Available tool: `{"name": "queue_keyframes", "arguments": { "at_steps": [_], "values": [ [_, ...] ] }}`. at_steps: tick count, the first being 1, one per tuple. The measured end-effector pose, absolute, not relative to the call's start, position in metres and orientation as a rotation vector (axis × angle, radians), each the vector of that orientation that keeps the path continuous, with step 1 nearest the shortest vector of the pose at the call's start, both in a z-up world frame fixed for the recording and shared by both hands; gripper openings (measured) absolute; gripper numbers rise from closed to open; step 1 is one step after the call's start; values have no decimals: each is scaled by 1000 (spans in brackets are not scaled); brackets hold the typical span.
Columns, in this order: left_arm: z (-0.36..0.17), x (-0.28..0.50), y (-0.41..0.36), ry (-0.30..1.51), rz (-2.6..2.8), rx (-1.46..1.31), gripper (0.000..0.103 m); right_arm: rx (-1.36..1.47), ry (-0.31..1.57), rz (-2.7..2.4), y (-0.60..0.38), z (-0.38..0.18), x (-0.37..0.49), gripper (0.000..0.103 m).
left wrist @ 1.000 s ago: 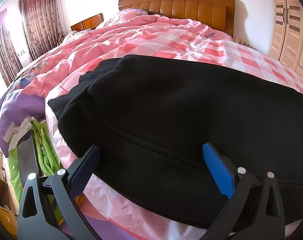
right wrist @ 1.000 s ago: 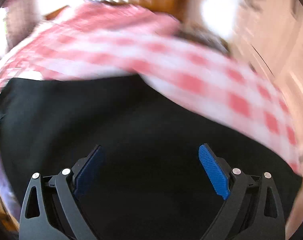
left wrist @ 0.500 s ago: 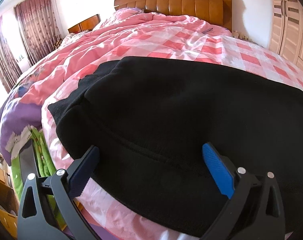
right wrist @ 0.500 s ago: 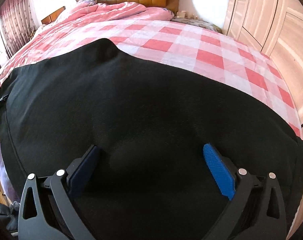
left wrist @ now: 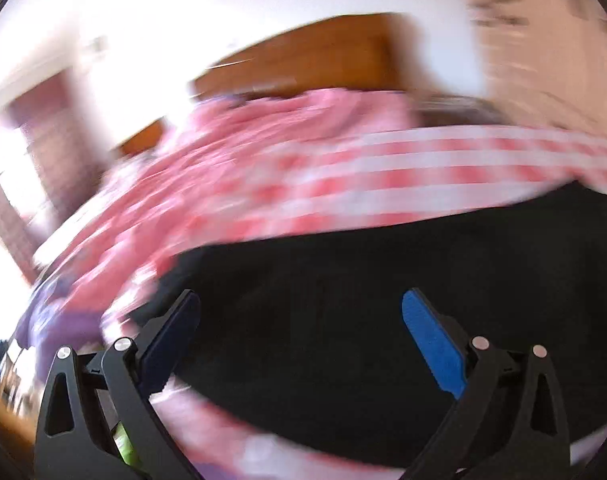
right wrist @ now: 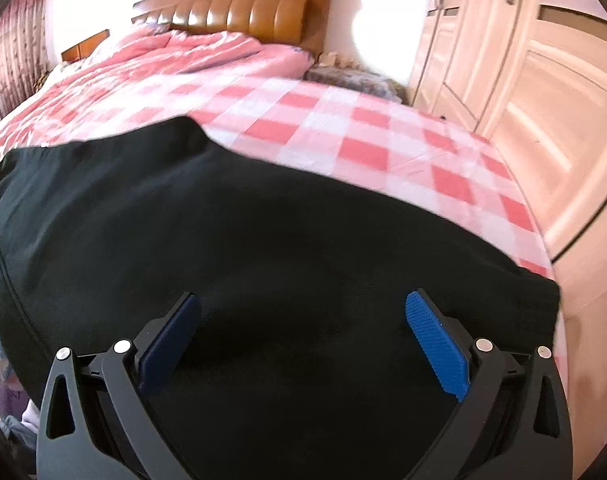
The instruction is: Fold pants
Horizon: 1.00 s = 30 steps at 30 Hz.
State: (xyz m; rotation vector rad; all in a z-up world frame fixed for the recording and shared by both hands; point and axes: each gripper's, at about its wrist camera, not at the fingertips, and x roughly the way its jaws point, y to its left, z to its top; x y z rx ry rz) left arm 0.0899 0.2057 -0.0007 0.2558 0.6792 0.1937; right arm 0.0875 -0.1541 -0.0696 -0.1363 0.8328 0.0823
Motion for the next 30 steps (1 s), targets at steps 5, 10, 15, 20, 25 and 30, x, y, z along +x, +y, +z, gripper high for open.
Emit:
{"name": "queue_keyframes", "arguments": {
  "at_steps": [5,10,15,20,25,30],
  "values": [
    [-12,131,65,719,-135,346,101,-111,851,39,-177,-73,79,98],
    [-30,172,-35,817,-341,305,101,-61,879,35,-202,-80,69,98],
    [-58,203,-93,887,-379,327,101,-75,881,41,-209,-86,60,99],
    [-76,224,-95,949,-368,224,102,-98,860,59,-212,-95,57,99],
    [-77,228,-103,924,-364,244,102,-93,855,52,-217,-96,61,99],
    [-75,244,-123,907,-368,265,102,-90,861,28,-228,-94,69,99]
  ]
}}
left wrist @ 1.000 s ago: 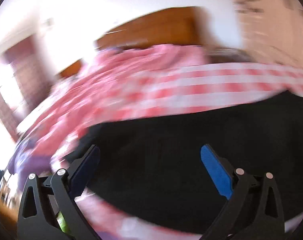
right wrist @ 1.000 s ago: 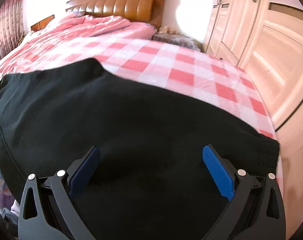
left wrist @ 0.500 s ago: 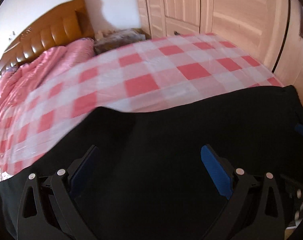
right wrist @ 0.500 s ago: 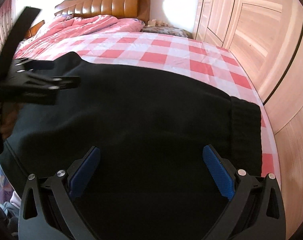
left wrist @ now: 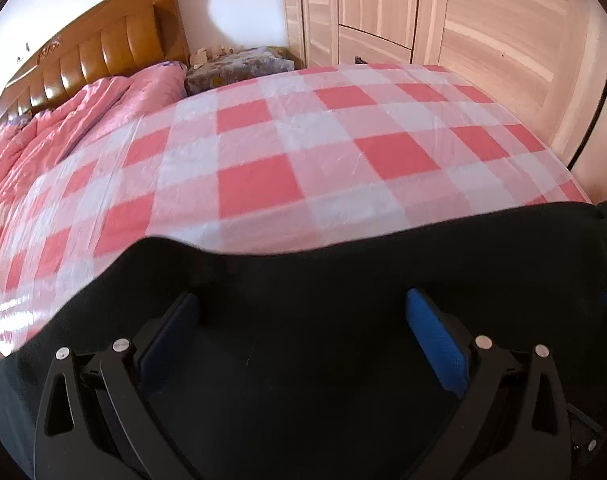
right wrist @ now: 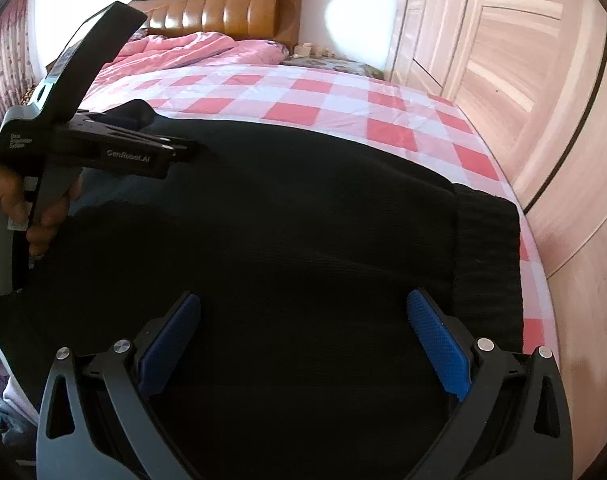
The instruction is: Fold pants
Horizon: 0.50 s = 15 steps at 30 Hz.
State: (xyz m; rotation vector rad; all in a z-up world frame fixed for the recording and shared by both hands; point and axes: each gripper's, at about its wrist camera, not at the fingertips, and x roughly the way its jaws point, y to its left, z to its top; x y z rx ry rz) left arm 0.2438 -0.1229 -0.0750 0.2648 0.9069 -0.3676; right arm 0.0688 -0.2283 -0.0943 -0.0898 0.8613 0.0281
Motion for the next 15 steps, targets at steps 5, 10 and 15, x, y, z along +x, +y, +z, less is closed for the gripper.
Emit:
{"name": "queue_keyframes", "arguments": {
  "at_steps": [5,10,15],
  "values": [
    [-75,246,-143,893,-375,274,102,-62,870,-16,-249,-95,62,99],
    [-75,242,-138,897,-396,245,102,-48,849,-30,-253,-97,40,99],
    [-72,240,-135,887,-410,251,102,-44,895,-46,-250,-93,48,98]
  ]
}}
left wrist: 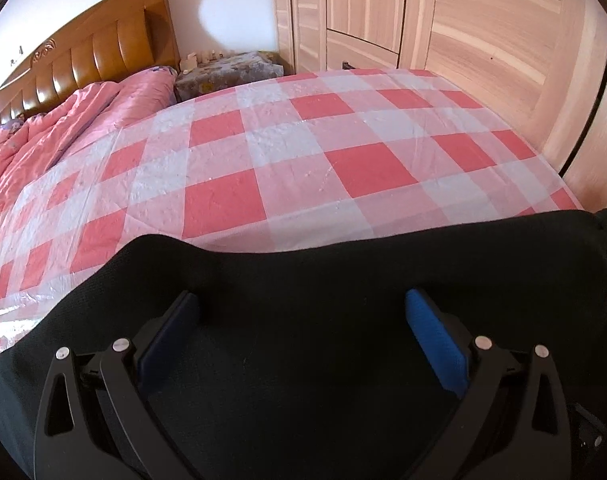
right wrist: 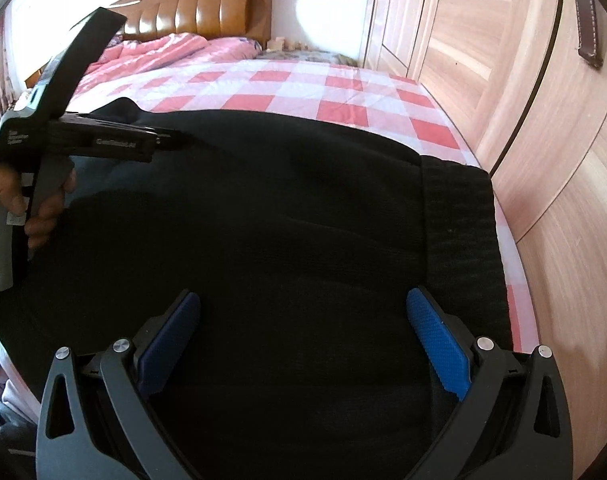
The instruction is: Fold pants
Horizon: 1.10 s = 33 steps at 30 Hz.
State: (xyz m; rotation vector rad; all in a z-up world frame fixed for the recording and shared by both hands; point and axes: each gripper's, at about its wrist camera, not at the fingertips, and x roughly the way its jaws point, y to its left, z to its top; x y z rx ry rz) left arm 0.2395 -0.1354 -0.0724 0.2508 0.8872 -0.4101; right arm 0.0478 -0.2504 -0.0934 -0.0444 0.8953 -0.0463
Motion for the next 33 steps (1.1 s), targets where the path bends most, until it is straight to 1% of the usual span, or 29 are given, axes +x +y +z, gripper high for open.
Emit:
{"name": "queue_keyframes", "arguments": {
  "at_steps": [4,7,10,15,18,20,23,29,33],
  "values": [
    [-45,208,-101,799,-402,276,101,-76,934,-126,-236,-77,52,98],
    [-33,175,-38,734,-317,296,101,-74,830,-85,-207,-49,49,98],
    [-44,155,49,774,-185,290,101,-91,807,68,-149,-38,71,98],
    [-65,141,175,866,12,245,101,-192,849,309,-29,-50,126,98],
    [-72,136,247,905,16,77,102,-225,919,383,29,-66,152,98],
    [-76,134,275,911,-19,-10,102,-265,979,373,44,-83,162,98],
    [-78,128,278,885,-32,5,102,-224,990,384,34,-94,161,99],
    [-81,127,275,857,-27,-1,102,-257,1031,353,29,-90,149,98],
    [-81,125,274,856,-22,-2,102,-255,941,395,69,-67,165,98]
  ]
}}
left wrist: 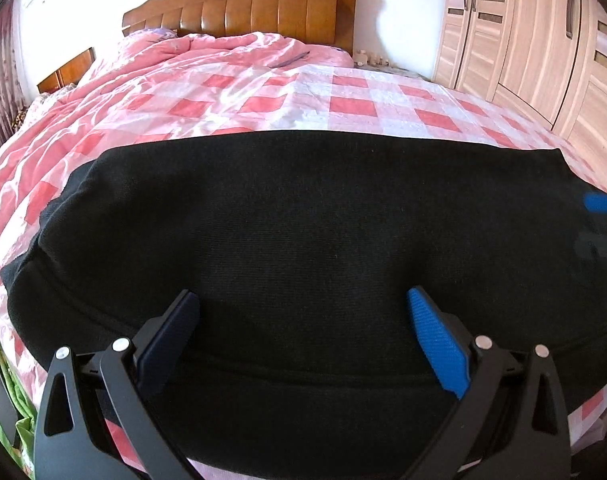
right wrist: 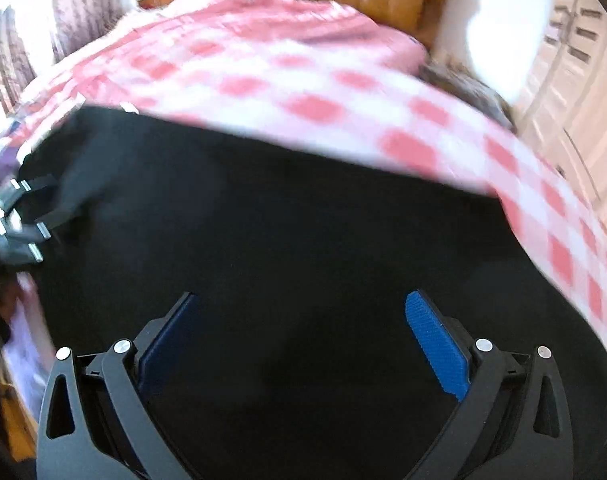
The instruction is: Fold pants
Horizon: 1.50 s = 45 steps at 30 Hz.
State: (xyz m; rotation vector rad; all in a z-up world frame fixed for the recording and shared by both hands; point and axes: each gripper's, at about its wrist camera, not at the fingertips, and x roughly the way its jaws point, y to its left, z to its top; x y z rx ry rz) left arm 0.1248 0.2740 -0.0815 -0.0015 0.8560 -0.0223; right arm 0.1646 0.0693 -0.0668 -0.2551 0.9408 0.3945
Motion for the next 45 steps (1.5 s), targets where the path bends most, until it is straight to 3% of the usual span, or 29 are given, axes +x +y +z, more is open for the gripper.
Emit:
{"name": "queue_keyframes", "arguments": {
  "at_steps": [8,15,21,25,30,36,45],
  "values": [
    [-79,123,274,864,-23,0,102,-251,974,444,123,-94,209,99],
    [-34,147,287,800,-30,-90,101,-257,927,466,120,-95,201,99],
    [-78,205,329,935,85,-106,102,-251,924,469,115,-95,202,99],
    [-68,189,336,899,98,-127,98,-249,924,471,114,-95,202,99],
    [-25,109,383,687,75,-347,99,-251,922,469,115,-95,201,99],
    [-47,71,461,776,135,-549,94,-252,921,467,115,-95,201,99],
    [-82,95,475,811,68,-691,88,-252,921,467,115,-95,201,99]
  ]
}}
